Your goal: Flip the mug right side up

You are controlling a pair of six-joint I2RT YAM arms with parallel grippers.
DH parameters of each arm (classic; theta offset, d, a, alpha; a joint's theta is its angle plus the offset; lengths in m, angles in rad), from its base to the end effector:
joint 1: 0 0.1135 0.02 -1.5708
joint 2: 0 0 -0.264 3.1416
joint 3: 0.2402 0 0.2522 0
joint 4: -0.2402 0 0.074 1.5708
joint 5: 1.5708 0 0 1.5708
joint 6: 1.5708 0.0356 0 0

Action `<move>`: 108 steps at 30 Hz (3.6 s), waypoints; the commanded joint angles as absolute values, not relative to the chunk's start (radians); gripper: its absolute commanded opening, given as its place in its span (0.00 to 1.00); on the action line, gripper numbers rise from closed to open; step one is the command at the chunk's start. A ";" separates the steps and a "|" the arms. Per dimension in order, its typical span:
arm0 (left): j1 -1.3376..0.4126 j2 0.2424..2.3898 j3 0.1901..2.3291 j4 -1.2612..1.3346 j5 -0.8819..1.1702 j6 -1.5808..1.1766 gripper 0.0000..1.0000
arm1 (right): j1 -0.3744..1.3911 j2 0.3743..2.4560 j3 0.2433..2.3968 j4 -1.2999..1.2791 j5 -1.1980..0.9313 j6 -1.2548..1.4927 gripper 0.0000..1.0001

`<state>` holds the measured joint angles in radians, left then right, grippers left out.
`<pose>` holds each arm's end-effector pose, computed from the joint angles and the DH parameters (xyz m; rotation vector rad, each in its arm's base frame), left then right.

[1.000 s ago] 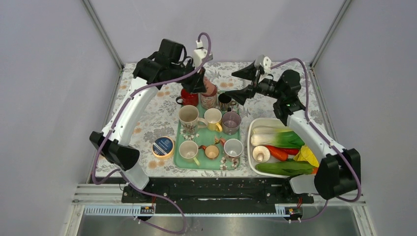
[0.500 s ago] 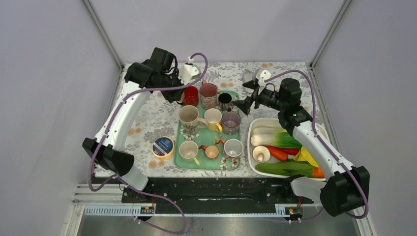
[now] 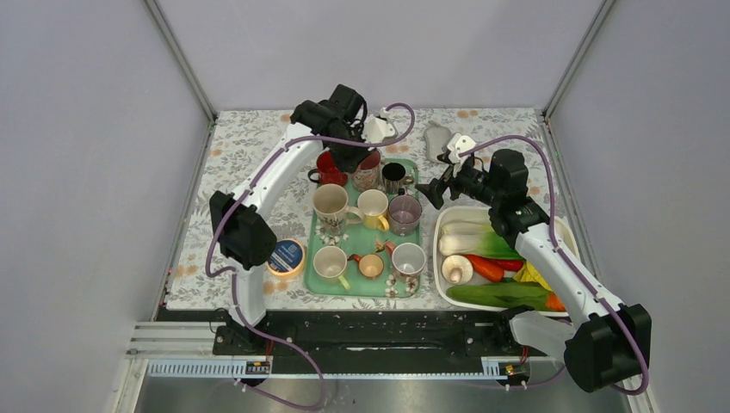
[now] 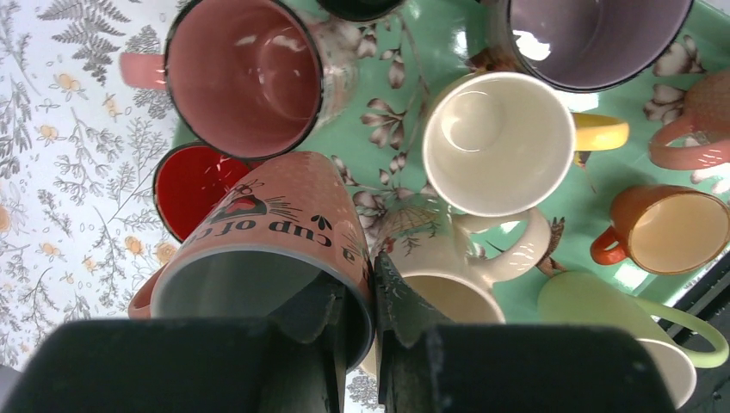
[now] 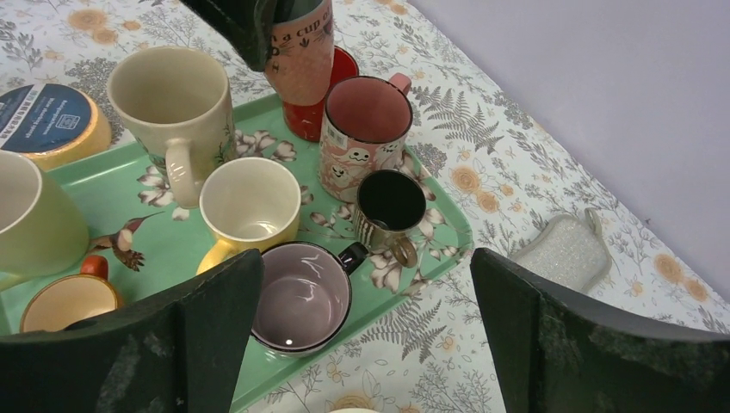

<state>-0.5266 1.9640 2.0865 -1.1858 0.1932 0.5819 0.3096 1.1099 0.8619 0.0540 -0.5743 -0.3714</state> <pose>0.3509 -0.2119 0.3516 1.4349 2.1931 -0.2350 0.2386 0.0966 0.3280 -0.9604 1.4696 0.4602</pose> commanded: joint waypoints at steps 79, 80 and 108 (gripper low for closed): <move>-0.331 1.700 1.924 -0.960 0.394 0.391 0.99 | 0.050 1.140 0.806 0.155 -0.127 0.127 0.99; -0.301 1.648 1.865 -0.916 0.415 0.382 0.99 | 0.016 1.139 0.774 0.188 -0.127 0.170 0.99; 0.146 1.346 0.583 0.378 0.240 0.003 0.99 | -0.052 1.205 0.449 0.554 0.024 0.097 0.99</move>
